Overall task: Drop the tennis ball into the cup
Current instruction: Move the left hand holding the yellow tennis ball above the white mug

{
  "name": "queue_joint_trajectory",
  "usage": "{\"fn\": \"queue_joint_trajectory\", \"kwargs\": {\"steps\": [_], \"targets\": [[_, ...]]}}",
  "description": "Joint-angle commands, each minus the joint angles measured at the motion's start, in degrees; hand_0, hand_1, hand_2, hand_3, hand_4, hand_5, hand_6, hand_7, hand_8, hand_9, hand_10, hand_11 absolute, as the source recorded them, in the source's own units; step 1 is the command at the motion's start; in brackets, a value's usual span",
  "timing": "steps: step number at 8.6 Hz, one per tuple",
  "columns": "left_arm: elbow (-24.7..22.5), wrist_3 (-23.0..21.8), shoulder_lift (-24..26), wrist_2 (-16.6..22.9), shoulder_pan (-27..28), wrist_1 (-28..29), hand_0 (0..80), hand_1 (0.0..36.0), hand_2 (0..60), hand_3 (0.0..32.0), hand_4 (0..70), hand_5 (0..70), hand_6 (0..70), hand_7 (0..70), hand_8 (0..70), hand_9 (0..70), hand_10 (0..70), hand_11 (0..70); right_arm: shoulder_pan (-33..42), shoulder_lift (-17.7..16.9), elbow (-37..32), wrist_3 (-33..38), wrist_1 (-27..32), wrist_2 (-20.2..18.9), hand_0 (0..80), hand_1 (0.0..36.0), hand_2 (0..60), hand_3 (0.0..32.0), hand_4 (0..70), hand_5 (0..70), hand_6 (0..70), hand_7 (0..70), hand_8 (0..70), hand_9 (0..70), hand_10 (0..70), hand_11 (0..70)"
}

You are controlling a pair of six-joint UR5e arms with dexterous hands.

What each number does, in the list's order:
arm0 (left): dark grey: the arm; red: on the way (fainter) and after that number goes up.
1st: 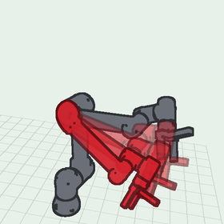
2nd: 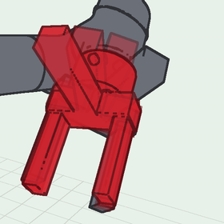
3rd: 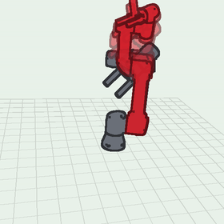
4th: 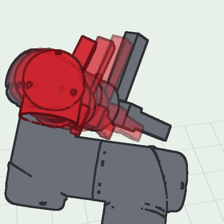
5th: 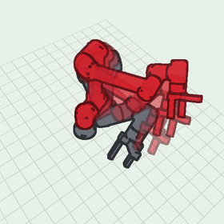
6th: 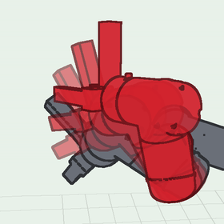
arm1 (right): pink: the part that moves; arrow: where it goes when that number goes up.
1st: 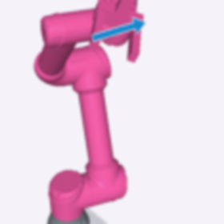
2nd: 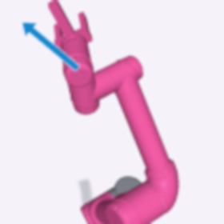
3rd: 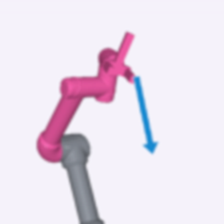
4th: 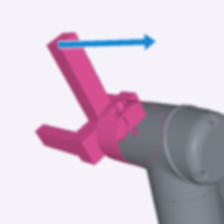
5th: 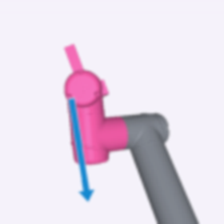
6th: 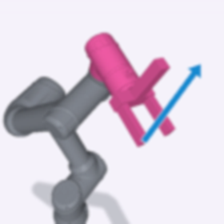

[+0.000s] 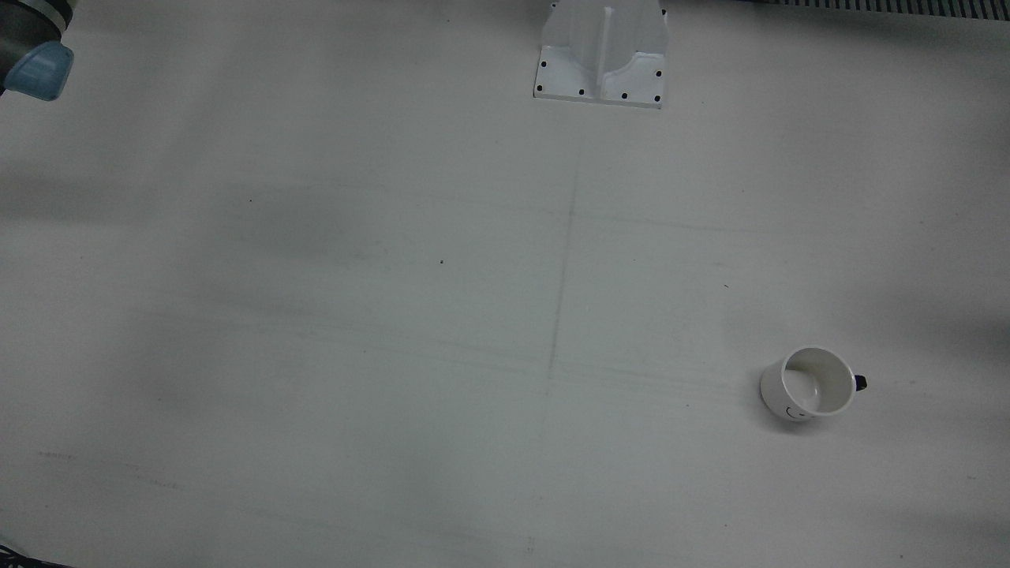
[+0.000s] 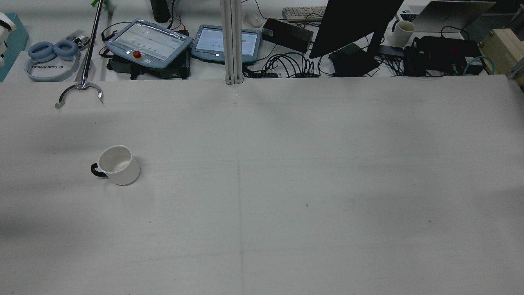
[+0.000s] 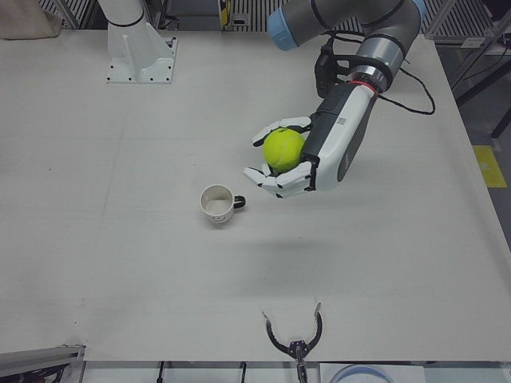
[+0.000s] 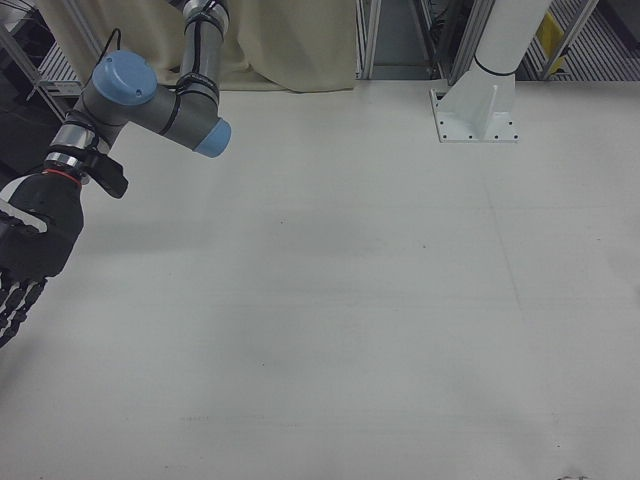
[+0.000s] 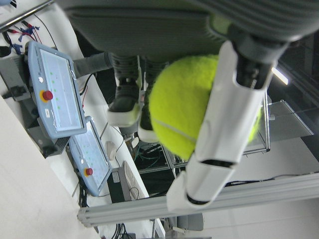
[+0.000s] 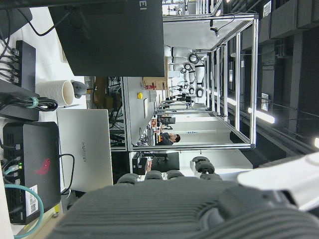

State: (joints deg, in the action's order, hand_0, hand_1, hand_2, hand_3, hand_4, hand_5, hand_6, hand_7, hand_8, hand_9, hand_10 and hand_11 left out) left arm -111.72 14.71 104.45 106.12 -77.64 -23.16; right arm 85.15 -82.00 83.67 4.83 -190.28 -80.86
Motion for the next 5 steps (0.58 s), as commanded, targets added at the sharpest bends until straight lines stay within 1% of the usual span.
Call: {"fn": "queue_joint_trajectory", "kwargs": {"steps": [1,2,3,4,5], "targets": [[-4.30,0.06,-0.21,-2.21,10.01,-1.53,77.5,32.3,28.9,0.0,42.6,29.8,70.0,70.0,54.4,70.0,43.9,63.9,-0.07,0.00,0.00,0.00,0.00,0.00,0.0,0.0,0.0,0.0,0.0,0.0,0.0,0.0,0.0,0.0,0.0,0.0],[-4.39,-0.11,-0.21,-4.93,13.88,-1.53,75.7,31.8,29.3,0.0,42.5,27.8,70.0,70.0,54.1,70.0,43.3,62.9,0.01,0.00,0.00,0.00,0.00,0.00,0.0,0.0,0.0,0.0,0.0,0.0,0.0,0.0,0.0,0.0,0.0,0.0],[-4.39,0.06,-0.21,-6.17,16.19,-1.53,66.4,28.2,36.0,0.0,42.0,25.2,70.0,70.0,52.9,70.0,41.0,59.2,-0.07,0.00,-0.09,0.00,0.00,0.00,0.0,0.0,0.0,0.0,0.0,0.0,0.0,0.0,0.0,0.0,0.0,0.0],[-4.13,0.06,-0.21,-7.58,17.95,-1.45,64.3,27.2,36.2,0.0,41.5,25.8,70.0,70.0,53.0,70.0,41.3,59.5,-0.07,0.00,0.00,0.00,0.00,0.00,0.0,0.0,0.0,0.0,0.0,0.0,0.0,0.0,0.0,0.0,0.0,0.0],[-3.86,0.15,-0.21,-8.46,19.01,-1.27,63.3,27.1,33.5,0.0,41.0,23.3,70.0,70.0,52.7,70.0,41.1,59.1,-0.07,0.00,0.00,0.00,0.00,0.00,0.0,0.0,0.0,0.0,0.0,0.0,0.0,0.0,0.0,0.0,0.0,0.0]]}}
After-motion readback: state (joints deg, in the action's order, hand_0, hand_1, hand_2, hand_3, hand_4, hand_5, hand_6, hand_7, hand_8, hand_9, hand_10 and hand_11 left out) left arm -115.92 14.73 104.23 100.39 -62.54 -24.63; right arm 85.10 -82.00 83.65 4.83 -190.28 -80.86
